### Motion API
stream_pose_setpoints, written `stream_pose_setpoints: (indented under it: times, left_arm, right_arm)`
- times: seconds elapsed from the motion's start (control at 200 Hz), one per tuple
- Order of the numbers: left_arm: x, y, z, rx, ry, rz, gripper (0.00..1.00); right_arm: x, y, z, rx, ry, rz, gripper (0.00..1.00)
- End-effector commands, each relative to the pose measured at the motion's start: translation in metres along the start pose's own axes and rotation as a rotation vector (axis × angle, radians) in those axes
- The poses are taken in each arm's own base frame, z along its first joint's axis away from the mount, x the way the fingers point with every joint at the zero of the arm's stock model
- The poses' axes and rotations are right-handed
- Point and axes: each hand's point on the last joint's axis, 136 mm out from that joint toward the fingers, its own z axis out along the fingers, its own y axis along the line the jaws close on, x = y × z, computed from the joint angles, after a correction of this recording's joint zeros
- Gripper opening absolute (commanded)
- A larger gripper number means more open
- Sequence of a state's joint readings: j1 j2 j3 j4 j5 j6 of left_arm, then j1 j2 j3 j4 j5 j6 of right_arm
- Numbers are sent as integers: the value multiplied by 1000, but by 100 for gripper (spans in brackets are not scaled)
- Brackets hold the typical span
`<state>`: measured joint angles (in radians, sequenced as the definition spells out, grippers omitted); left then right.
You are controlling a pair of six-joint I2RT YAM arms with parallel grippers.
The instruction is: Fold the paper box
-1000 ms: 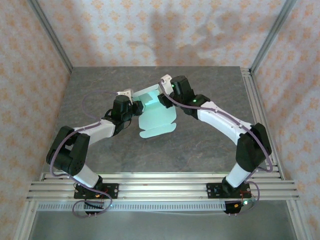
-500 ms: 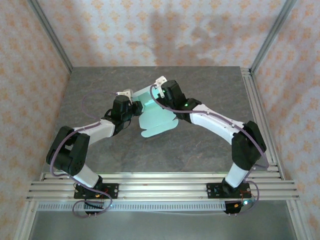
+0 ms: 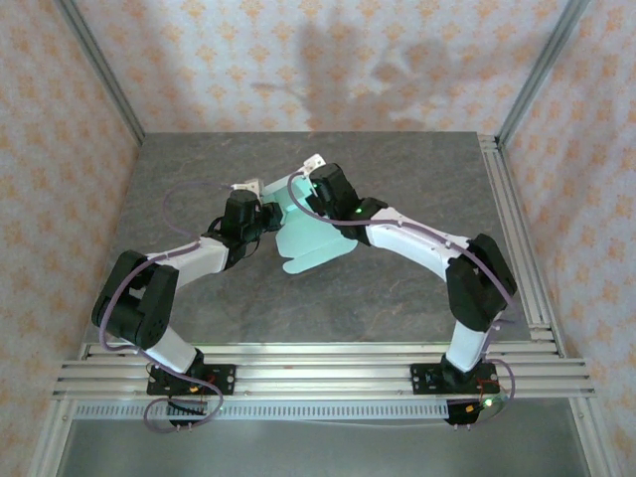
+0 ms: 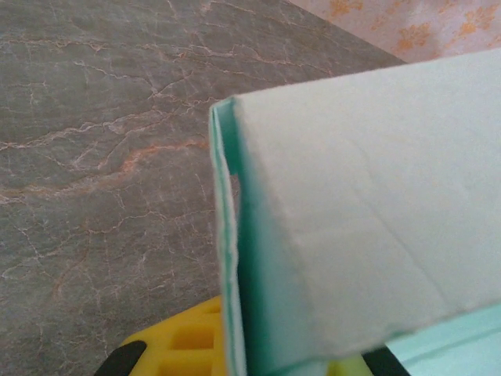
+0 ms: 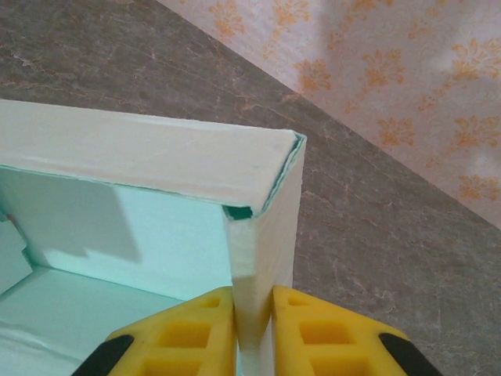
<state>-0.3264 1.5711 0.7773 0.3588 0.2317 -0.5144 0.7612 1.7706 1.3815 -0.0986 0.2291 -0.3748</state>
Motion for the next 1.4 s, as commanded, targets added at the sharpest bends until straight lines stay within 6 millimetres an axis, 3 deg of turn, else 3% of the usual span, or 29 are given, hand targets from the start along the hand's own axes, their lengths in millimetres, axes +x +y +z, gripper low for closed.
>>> stream_pose_setpoints:
  times: [0.0,0.255,0.566,0.666,0.761,0.981,1.156,1.396]
  left_arm:
    - [-34,-44,-14,151,-98,37,0]
    - [-35,-45,-15,151,-101,37,0]
    - [-36,-44,-14,146,-101,39,0]
    - [-35,-44,-13,146,-98,37,0]
    - [-35,-44,-13,147,-97,37,0]
    - [-35,-44,-13,147,-97,36,0]
    - [-34,-44,-14,147,-96,35,0]
    - [-35,-45,-14,150,-97,28,0]
  right_arm:
    - [8,11,10,-12,37,-38,19]
    - [7,9,16,10,55,-58,22]
    - [16,5,24,60,92,-98,4]
    - [17,3,25,72,99,-99,6]
    - [19,1,28,92,106,-106,17]
    - [23,1,32,106,122,-121,18]
    - [23,-2,32,130,131,-121,3]
    - [19,-18,30,312,115,-122,0]
